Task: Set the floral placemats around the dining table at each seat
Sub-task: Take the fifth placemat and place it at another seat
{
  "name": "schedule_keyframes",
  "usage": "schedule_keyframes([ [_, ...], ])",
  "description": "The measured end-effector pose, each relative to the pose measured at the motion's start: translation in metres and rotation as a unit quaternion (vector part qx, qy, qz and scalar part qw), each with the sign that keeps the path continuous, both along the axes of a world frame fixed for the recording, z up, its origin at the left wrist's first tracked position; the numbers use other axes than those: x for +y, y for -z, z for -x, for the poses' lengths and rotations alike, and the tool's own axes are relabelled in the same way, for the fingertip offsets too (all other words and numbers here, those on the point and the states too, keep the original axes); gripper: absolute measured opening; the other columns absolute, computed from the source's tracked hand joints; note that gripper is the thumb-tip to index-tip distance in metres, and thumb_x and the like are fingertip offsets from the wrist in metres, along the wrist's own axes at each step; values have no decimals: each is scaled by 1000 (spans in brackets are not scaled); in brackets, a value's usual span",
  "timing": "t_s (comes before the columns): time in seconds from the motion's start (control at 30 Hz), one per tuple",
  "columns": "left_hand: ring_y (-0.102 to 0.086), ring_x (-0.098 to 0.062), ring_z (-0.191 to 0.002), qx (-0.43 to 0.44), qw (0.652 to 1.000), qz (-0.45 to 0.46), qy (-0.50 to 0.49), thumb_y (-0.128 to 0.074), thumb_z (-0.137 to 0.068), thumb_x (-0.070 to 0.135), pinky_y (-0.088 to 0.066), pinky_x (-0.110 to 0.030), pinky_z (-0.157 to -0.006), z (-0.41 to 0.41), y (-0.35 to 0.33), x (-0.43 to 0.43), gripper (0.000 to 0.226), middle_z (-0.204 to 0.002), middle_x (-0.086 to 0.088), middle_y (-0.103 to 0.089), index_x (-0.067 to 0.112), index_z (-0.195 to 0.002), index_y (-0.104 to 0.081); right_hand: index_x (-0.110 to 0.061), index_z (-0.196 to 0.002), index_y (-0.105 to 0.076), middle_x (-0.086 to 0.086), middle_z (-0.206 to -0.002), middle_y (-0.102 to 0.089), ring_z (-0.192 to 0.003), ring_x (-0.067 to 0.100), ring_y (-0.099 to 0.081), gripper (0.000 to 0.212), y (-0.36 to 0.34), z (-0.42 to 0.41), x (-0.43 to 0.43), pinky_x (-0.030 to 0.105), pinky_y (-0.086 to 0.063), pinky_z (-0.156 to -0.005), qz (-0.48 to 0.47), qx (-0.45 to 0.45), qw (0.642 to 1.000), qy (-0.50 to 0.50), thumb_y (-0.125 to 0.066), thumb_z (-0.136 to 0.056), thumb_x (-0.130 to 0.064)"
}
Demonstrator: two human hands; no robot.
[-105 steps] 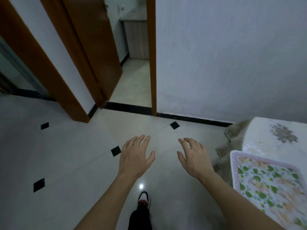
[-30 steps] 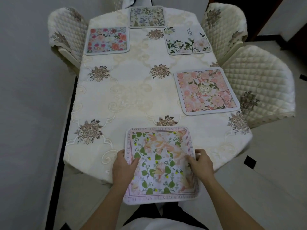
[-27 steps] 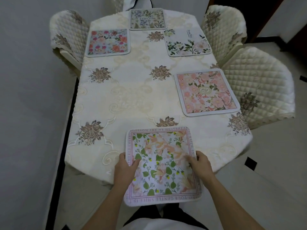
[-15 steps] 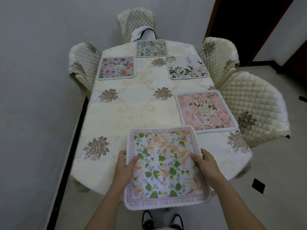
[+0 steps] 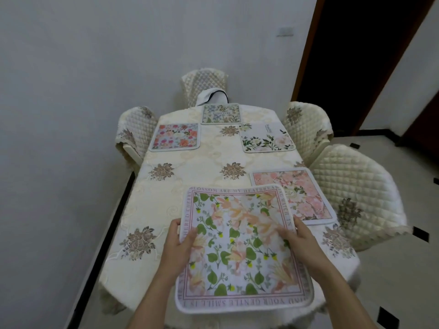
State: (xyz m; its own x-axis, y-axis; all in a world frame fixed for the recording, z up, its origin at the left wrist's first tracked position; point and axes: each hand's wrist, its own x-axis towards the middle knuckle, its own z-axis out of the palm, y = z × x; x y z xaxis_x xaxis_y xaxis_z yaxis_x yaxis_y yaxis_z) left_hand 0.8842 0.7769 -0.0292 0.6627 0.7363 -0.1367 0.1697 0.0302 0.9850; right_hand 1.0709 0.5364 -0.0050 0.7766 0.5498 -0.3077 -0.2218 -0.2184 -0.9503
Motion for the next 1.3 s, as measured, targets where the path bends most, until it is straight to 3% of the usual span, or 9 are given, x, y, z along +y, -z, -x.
schedule_keyframes([
  [0.17,-74,-21,-93,-5,999,-1,-35,-62,-96,20,-62,-39,-75,14,-4,-9,15,-105,-3,-74,20,-110,-56,-29,-122,-57,-2,-110,-74,-91,15,-75,23,4,-1,7,31,-60,-71,12,-12,999,-30,-58,-100,-21],
  [0.3,-75,-19,-91,10,995,9,-100,-63,-97,21,-62,-35,-73,47,-3,-17,17,-106,-2,-75,22,-112,-57,-28,-125,-58,1,-112,-73,-94,20,-74,26,17,6,23,48,-60,-85,37,-16,996,-84,-61,-99,-26],
  [0.43,-76,-21,-87,27,982,20,-184,-63,-96,22,-62,-40,-71,96,-2,-25,15,-105,-5,-76,22,-109,-55,-25,-125,-59,0,-113,-74,-95,18,-75,27,27,25,56,45,-61,-83,36,-19,983,-177,-62,-98,-24],
  [0.6,-76,-18,-78,20,945,32,-324,-62,-97,20,-59,-30,-58,171,-14,-44,14,-93,3,-77,23,-108,-55,-22,-112,-57,3,-107,-73,-85,20,-75,16,30,71,119,38,-62,-70,56,-57,948,-309,-62,-98,-27],
  [0.77,-76,-22,-84,41,896,20,-441,-64,-96,27,-62,-47,-72,251,-19,-54,13,-102,-3,-75,24,-107,-57,-21,-116,-54,5,-105,-74,-83,21,-76,20,14,138,183,41,-62,-71,61,-68,896,-434,-61,-98,-30],
  [0.87,-75,-20,-85,36,870,11,-491,-62,-98,24,-62,-37,-67,285,-22,-56,13,-105,-5,-73,19,-108,-55,-25,-116,-56,-3,-100,-75,-77,13,-76,17,3,178,213,27,-59,-62,26,-90,878,-469,-59,-99,-22],
  [1.03,-74,-21,-90,30,841,8,-540,-62,-98,23,-61,-34,-68,328,-22,-48,18,-108,-4,-72,19,-113,-53,-19,-111,-60,1,-101,-74,-81,15,-74,14,2,228,252,37,-61,-71,17,-129,856,-501,-62,-98,-21],
  [1.13,-74,-21,-90,17,835,14,-550,-62,-98,23,-62,-38,-71,351,-15,-30,17,-107,-6,-73,16,-112,-55,-14,-112,-59,2,-101,-72,-82,12,-70,18,6,251,275,24,-55,-63,19,-155,853,-498,-63,-97,-23],
  [1.3,-75,-16,-82,2,839,39,-542,-62,-97,21,-61,-34,-64,387,0,28,13,-102,-1,-74,19,-109,-56,-25,-112,-57,1,-104,-74,-88,22,-75,17,18,287,325,50,-61,-81,41,-141,856,-496,-63,-97,-29],
])
